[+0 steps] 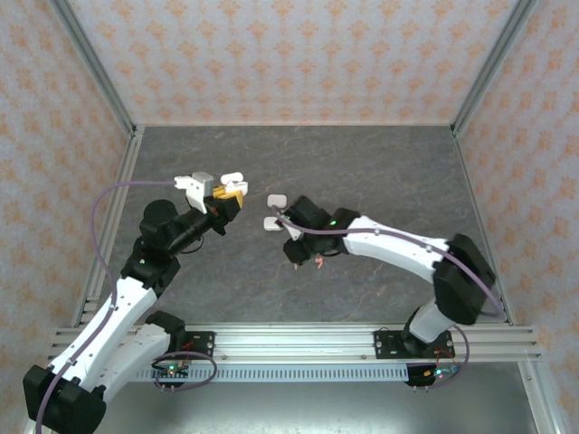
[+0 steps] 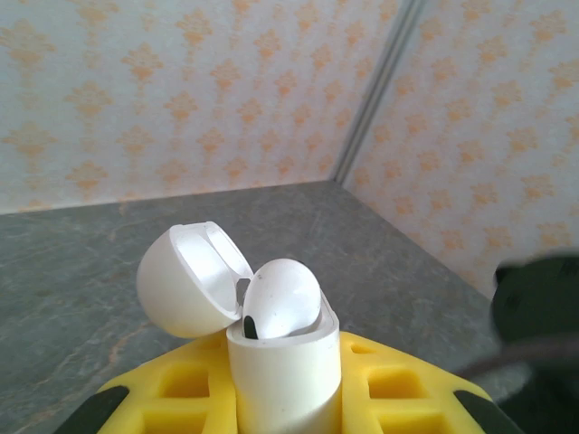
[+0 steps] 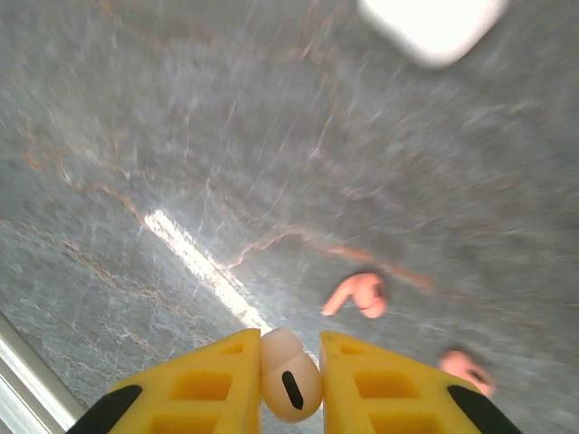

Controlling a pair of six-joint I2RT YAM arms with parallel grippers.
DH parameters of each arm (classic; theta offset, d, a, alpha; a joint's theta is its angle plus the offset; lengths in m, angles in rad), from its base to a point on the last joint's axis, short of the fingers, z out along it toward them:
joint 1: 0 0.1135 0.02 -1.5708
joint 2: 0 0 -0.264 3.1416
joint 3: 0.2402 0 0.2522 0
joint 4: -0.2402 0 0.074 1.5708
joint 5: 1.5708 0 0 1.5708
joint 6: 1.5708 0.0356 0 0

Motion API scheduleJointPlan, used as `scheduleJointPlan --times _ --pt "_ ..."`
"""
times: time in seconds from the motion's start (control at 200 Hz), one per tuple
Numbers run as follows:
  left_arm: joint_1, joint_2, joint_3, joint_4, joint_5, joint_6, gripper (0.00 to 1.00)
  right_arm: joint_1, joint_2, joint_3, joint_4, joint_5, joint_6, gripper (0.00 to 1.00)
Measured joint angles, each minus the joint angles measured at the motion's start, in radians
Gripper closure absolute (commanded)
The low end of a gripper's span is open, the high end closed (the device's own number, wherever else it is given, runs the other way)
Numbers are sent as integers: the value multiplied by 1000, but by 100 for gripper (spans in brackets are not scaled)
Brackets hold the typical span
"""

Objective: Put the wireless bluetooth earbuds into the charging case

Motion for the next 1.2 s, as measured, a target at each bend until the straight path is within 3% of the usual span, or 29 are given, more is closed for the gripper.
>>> scheduleJointPlan --times 0.28,0.555,1.201 --pt "-31 53 6 66 170 -22 100 -47 -248 73 4 105 -280 81" --pt "-130 85 48 128 240 -14 100 -47 -349 187 42 117 -491 81" --pt "-178 156 92 169 320 5 100 -46 -366 235 109 -15 -646 81"
